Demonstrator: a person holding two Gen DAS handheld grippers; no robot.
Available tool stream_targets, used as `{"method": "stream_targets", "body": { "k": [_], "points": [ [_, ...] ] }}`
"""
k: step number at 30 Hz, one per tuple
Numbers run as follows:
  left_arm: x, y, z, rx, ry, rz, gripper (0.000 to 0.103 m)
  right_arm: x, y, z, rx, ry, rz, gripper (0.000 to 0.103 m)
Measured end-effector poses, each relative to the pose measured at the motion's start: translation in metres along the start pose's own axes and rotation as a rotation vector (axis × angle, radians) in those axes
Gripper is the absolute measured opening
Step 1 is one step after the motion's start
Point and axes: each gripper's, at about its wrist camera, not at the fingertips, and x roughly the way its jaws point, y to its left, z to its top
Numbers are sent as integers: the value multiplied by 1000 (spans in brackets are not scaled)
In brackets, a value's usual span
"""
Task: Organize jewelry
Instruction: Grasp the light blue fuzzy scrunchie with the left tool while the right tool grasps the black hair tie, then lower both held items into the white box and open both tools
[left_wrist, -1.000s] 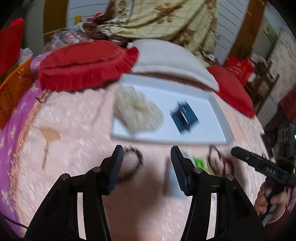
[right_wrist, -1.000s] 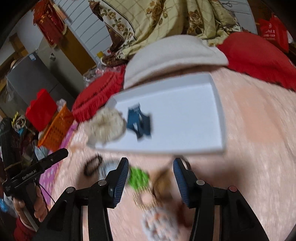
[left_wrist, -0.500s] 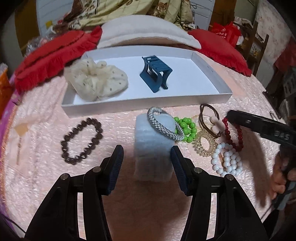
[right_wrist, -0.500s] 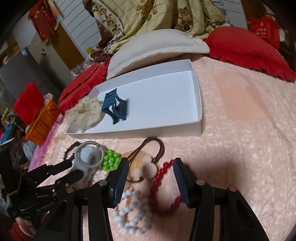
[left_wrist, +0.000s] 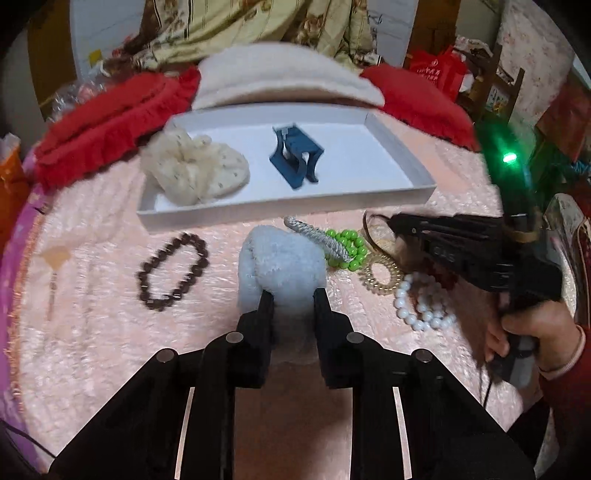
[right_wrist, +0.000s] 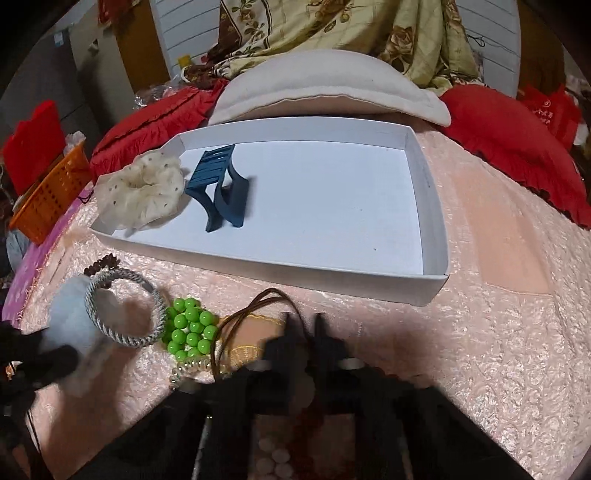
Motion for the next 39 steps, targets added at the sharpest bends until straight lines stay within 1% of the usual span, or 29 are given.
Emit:
{"method": "stream_targets", "body": {
  "k": [4, 8, 11, 14, 18, 22, 25, 27, 29, 30, 32, 33, 36, 39],
  "points": [
    [-38, 6, 3, -18, -59, -15, 19, -19, -7, 0, 55, -37, 42, 2],
    [-56, 14, 9, -51, -83, -40, 19, -42, -10, 3, 78, -79, 59, 2],
    [-60, 17, 15, -57, -93, -24, 19, -60, -11, 7, 85, -112, 69, 2],
    [-59, 22, 23, -72, -88, -27, 19, -74, -15, 17, 95, -136, 84, 2],
    [-53, 32, 47, -89, -91, -11, 19, -79, -19, 37, 103, -155, 91, 2],
    [-34, 47, 84, -137, -83, -24, 19, -74, -25, 62, 131, -164, 110, 2],
    [-12, 53, 115, -142, -74, 5, 19, -61, -27, 85, 150, -163, 120, 2],
    [8, 57, 138, -155, -63, 14, 19, -48, -27, 101, 156, -153, 120, 2],
    [24, 62, 153, -174, -61, 21, 19, -32, -27, 114, 170, -135, 126, 2],
    [38, 65, 163, -186, -51, 24, 19, -21, -27, 120, 180, -120, 130, 2],
    [59, 69, 174, -197, -28, 28, 19, -3, -29, 129, 197, -96, 142, 2],
    [76, 71, 180, -199, -5, 33, 19, 6, -30, 132, 205, -85, 147, 2],
    [109, 75, 186, -187, 40, 57, 20, 31, -33, 138, 235, -50, 167, 2],
    [132, 81, 188, -186, 65, 80, 22, 52, -36, 141, 252, -22, 182, 2]
  ]
}}
